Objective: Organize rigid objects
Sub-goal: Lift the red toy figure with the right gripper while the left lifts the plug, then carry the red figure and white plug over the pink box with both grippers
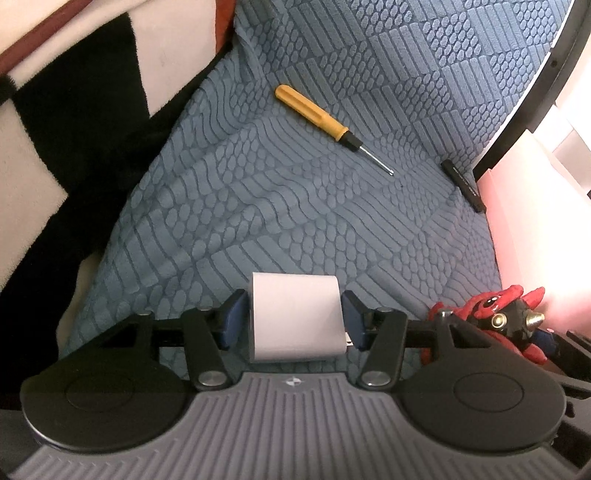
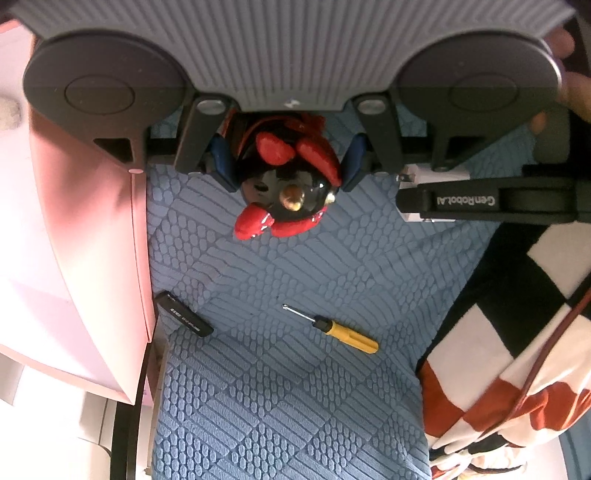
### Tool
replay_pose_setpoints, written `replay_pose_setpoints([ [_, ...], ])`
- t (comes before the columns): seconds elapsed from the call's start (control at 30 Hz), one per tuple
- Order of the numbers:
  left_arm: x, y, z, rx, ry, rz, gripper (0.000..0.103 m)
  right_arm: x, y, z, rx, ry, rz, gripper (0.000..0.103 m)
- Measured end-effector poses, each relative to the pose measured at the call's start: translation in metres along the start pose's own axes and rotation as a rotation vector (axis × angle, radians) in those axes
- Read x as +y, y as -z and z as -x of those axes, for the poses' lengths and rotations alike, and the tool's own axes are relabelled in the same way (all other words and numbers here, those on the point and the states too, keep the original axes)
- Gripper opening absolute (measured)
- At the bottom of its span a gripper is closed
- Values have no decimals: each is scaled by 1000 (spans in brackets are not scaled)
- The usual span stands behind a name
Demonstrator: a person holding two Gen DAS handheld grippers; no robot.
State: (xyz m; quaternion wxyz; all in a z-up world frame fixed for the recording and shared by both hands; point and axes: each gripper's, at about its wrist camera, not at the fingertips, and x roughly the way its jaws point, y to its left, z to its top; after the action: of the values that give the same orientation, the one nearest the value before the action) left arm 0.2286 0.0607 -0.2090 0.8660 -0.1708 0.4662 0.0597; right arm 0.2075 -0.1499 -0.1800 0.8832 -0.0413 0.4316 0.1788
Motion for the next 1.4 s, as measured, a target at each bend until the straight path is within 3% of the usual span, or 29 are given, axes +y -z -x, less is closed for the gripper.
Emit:
replay_pose_setpoints([
  [0.37, 2, -3, 29, -39, 68, 12, 60, 0, -10, 21, -17, -32, 1, 63],
  [0.53, 2, -8, 59, -73, 109, 35, 59, 3, -21, 50, -57, -50, 0, 63],
  [1.03, -30, -7, 164, -199, 130, -45, 59, 10, -38, 134, -137, -85, 6, 63],
  [1.4, -43, -4, 184, -197, 145, -76, 59, -3, -37, 166, -175, -64, -8, 63],
])
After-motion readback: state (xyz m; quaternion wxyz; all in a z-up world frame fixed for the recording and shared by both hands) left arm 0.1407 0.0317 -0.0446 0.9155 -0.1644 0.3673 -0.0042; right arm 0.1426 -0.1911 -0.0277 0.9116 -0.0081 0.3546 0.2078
